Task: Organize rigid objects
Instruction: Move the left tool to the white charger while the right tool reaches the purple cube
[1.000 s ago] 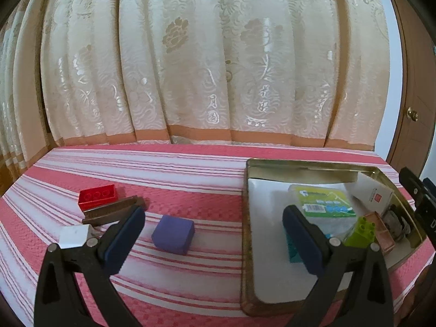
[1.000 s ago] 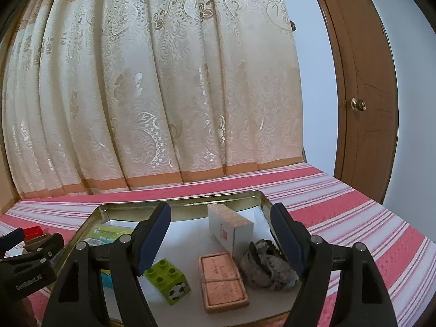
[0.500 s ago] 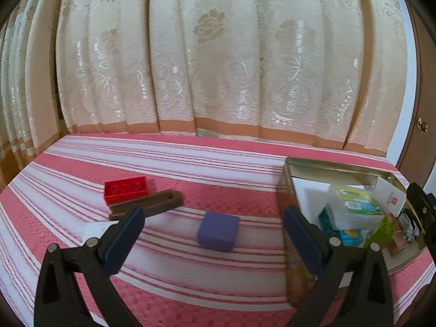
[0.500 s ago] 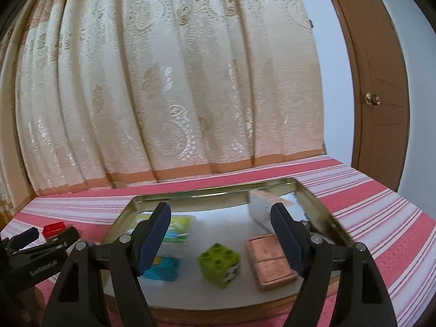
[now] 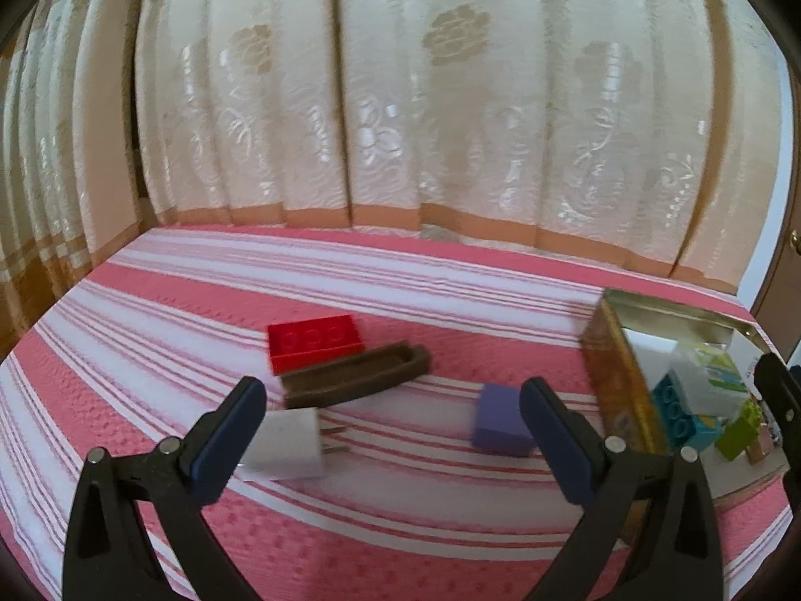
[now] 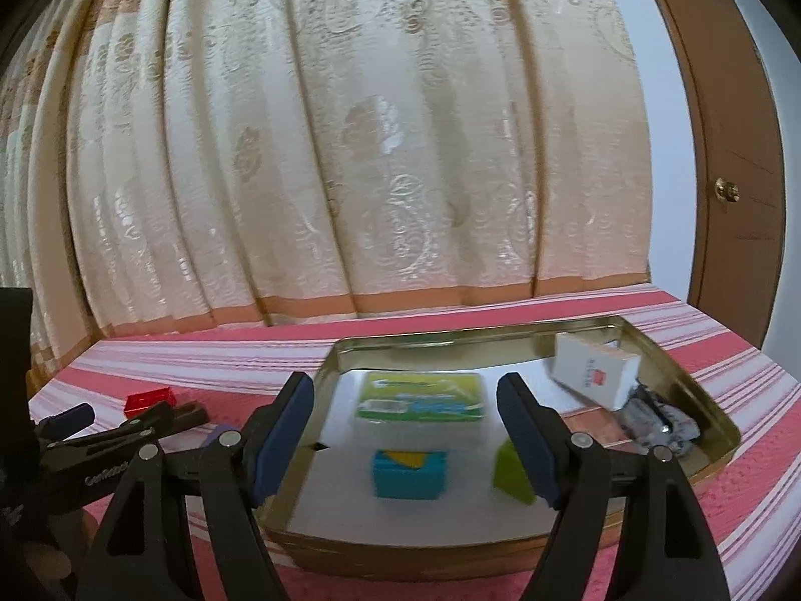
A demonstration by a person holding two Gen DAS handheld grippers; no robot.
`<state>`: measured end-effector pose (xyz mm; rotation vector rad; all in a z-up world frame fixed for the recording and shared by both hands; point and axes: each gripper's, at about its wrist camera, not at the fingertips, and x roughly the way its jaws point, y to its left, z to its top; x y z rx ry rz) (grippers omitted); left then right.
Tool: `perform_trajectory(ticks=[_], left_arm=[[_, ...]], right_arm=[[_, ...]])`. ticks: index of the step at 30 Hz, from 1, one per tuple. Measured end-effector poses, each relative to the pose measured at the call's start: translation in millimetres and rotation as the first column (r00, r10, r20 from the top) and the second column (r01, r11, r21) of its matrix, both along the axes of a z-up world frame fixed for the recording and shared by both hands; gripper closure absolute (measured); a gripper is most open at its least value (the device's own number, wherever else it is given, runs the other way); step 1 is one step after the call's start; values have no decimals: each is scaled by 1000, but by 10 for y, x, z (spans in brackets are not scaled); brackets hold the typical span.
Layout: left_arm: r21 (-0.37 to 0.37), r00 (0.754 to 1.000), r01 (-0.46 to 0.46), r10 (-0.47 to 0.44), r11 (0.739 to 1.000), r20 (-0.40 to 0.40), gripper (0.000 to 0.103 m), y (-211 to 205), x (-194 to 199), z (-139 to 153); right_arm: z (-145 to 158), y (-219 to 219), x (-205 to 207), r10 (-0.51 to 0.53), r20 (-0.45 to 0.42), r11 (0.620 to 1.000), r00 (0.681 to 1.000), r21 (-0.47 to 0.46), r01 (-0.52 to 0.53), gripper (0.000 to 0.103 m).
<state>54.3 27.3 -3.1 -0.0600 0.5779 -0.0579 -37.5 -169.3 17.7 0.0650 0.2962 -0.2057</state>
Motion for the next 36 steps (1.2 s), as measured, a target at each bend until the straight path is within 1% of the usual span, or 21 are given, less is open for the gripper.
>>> perform_trajectory(ticks=[9,12,18,24,26,31,33,35,36], left_arm=[[-23,996,-25,23,999,-84,1,358,148,-53],[-43,993,-32,27,999,-118,1,502,219,-76],[-95,978,-13,-8,995,-211,1,757,375,-170],[-119,960,18,-50,993,-276,1,784,468,-276],[-116,955,28,-61,993,-291,1,763,485,-299],[-59,947,56,-72,997,-312,0,683,504,-326],[-47,945,63,-75,997,-319,0,674,519,-330],[-12,941,69,-69,998,-331,0,634,535,-343],[19,938,75,-64,997,-340,0,596,543,-352]], right_arm=[[-29,313,81,65,-21,998,998,1,-65,25],[-34,405,112,83,-31,997,996,0,-83,25],[-52,550,186,120,-68,993,990,4,-120,25],[-78,662,248,153,-100,988,983,4,-153,25],[-83,676,255,161,-105,987,981,5,-162,25],[-94,688,263,172,-116,985,978,12,-172,25],[-101,683,266,175,-122,984,977,19,-174,25],[-104,673,273,177,-127,984,976,25,-176,25],[-107,671,277,178,-130,984,975,27,-176,25]])
